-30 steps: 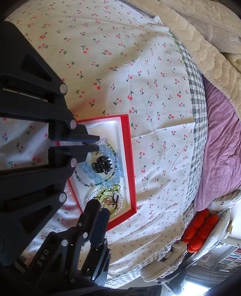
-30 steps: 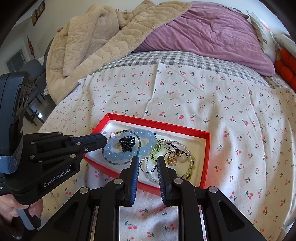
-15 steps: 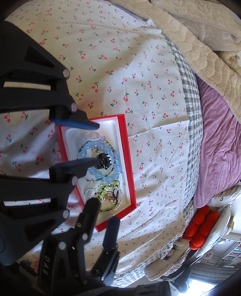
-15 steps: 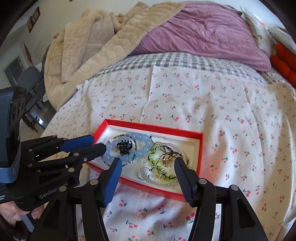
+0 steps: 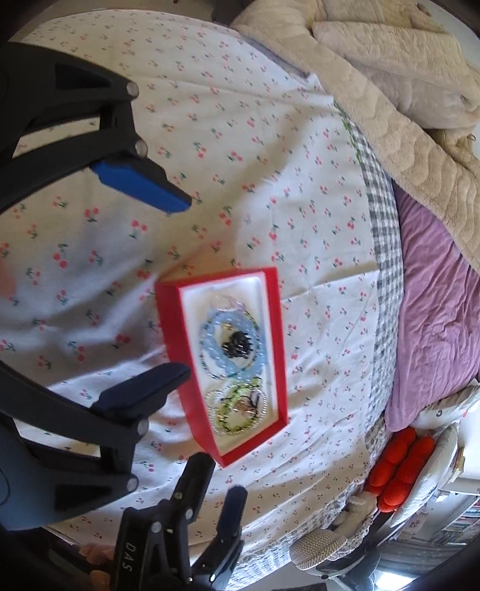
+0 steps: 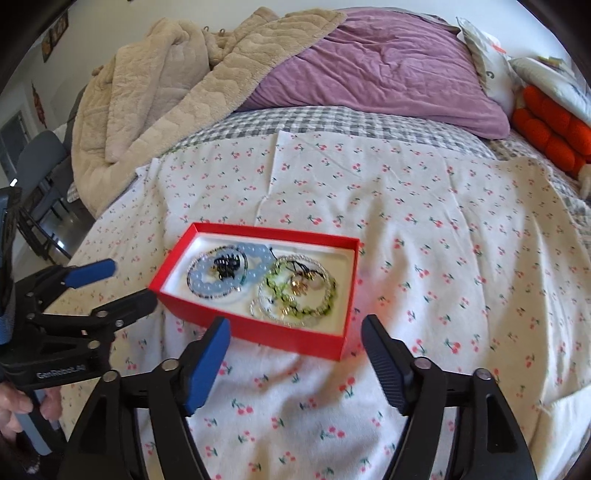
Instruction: Organize jewelry
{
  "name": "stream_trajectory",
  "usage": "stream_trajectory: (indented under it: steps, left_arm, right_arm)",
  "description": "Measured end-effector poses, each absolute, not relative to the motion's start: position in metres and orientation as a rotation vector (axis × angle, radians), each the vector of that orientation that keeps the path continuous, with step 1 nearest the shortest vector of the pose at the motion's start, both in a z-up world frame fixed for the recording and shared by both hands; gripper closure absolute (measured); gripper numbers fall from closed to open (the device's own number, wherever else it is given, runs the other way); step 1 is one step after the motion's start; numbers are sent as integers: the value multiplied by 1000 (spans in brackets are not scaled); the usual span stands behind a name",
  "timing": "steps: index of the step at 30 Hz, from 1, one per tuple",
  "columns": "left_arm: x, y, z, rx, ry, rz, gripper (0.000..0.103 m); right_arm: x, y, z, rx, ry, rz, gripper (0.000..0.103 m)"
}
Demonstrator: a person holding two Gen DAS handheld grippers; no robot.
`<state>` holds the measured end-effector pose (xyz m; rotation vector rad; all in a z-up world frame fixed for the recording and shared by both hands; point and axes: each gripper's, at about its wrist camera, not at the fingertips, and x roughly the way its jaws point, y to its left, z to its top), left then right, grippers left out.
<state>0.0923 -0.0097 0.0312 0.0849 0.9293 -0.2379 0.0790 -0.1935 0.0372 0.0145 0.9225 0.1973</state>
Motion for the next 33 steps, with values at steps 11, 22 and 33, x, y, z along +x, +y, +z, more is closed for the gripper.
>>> stream_trajectory:
  steps: [11,22,33]
  left_arm:
    - [62,4,37,62,966,-120,1]
    - [29,1,40,65,992,-79,0]
    - [19,2,22,7,1005,-60,0]
  right_arm:
    - [53,-188,50,-70,946,102,0]
    - [24,-185,50,-68,1002,72,0]
    - [14,-189,26,-101,1030,37,0]
